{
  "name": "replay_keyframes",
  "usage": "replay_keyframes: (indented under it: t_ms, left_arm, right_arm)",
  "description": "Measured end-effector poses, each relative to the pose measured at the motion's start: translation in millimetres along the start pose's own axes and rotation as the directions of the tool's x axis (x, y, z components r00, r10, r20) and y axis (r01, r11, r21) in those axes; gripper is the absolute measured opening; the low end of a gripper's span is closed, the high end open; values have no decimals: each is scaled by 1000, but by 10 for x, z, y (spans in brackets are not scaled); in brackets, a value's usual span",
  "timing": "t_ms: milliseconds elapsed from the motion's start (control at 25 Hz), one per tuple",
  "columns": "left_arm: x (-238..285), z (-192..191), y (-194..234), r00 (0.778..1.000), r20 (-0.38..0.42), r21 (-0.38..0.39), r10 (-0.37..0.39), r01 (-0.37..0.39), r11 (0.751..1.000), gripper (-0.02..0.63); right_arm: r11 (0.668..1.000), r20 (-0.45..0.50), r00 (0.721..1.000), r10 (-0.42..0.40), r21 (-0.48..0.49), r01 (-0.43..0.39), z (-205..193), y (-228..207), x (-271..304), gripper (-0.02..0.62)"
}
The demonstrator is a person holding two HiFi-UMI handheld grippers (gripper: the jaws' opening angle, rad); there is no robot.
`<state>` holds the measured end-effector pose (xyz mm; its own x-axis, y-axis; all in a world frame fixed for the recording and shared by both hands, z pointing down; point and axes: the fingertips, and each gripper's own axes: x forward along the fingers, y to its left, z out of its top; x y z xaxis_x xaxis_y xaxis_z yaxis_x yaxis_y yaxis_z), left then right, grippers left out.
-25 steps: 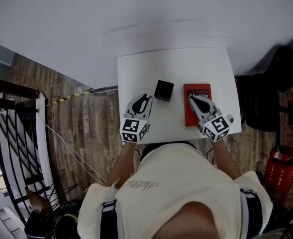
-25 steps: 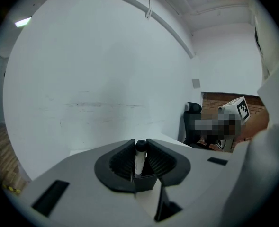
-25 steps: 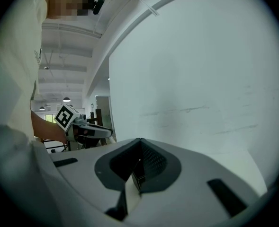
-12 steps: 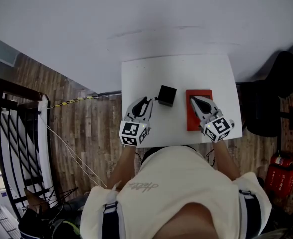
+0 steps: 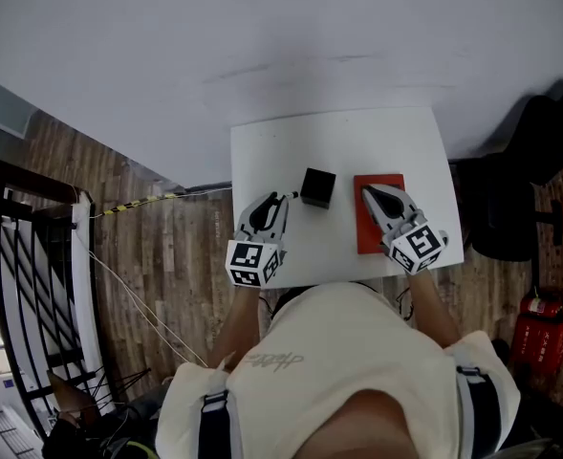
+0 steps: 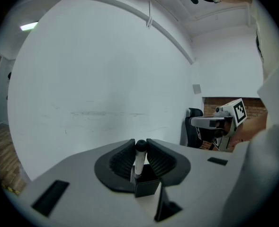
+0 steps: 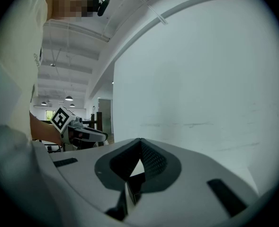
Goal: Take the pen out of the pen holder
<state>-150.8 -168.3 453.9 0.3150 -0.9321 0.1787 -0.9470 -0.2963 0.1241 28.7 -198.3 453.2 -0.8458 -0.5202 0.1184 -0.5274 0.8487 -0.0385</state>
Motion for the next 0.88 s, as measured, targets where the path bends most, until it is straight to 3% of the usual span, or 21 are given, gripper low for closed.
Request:
replay_keyframes:
  t_ms: [880]
  left_arm:
    - [140,-72,-41,999,-25,-5,-42,42,999,87]
  right_arm:
    - [998,-10,999,-48,35,49,-142,-64,-98,6]
